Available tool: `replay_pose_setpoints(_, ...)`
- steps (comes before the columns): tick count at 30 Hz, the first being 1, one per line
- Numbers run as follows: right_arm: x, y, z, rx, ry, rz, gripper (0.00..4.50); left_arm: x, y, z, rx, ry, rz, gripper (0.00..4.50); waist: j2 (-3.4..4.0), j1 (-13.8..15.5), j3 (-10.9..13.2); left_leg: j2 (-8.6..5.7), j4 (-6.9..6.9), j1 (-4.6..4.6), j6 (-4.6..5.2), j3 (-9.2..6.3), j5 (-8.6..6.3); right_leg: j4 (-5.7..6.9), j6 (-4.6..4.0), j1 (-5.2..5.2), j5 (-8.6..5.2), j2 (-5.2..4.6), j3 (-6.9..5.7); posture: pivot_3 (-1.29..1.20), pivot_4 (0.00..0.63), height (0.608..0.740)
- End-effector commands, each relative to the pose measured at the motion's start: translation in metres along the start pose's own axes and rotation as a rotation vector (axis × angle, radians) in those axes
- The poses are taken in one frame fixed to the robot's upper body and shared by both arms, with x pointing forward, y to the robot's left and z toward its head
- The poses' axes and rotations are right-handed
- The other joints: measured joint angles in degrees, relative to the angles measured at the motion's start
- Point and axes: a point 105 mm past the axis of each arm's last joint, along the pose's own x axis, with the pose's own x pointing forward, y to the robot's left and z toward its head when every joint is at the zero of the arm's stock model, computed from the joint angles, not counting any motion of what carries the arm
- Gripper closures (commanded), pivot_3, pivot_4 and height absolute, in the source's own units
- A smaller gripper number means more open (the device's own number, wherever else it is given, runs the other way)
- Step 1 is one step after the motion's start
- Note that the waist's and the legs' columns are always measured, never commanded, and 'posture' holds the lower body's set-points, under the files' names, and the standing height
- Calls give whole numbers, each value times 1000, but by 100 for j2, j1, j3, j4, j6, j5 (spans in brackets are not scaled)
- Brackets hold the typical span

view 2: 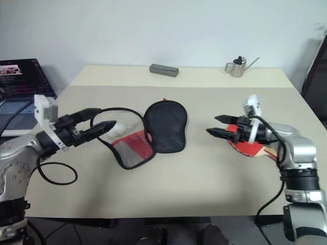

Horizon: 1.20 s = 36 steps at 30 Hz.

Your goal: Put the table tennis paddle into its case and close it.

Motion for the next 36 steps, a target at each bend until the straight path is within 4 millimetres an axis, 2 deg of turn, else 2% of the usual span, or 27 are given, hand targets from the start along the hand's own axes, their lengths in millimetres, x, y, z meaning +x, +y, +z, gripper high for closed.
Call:
replay_pose_setpoints(1,14,-1,10,-43,-14,-48,62,-3,3,15,50,-36,13,0,0,5,0,-1,0,-1,0,0,0,-1,0,-1,0,-1,1,0,150,740)
replay_pose_setpoints(8,40,-6,-4,17,70,-92,62,-5,0,16,42,-33,-15,0,0,3,0,-1,0,-2,-1,-1,0,0,0,-3,0,-1,0,0,150,740)
replay_pose_setpoints(16,77,-6,-11,97,131,-115,62,-19,-10,-1,18,57,-94,0,0,-68,0,2,-6,-9,-1,3,0,10,-4,-26,2,3,8,0,150,740)
replay_pose_setpoints(21,91,-7,-15,91,144,-122,62,-26,-10,-11,16,114,-109,0,0,-72,0,1,-7,-10,-1,5,0,10,-4,-29,2,3,10,0,150,740)
replay_pose_setpoints(28,110,-10,-25,102,169,-142,62,-37,-2,-7,37,137,-91,0,0,-100,0,3,-9,-10,-1,8,0,16,-6,-40,4,6,15,0,150,740)
replay_pose_setpoints(36,126,-20,-43,75,234,-198,62,-37,-1,-4,46,136,-90,0,-1,-112,0,4,-12,-11,-2,18,0,22,-8,-51,5,6,23,0,150,740)
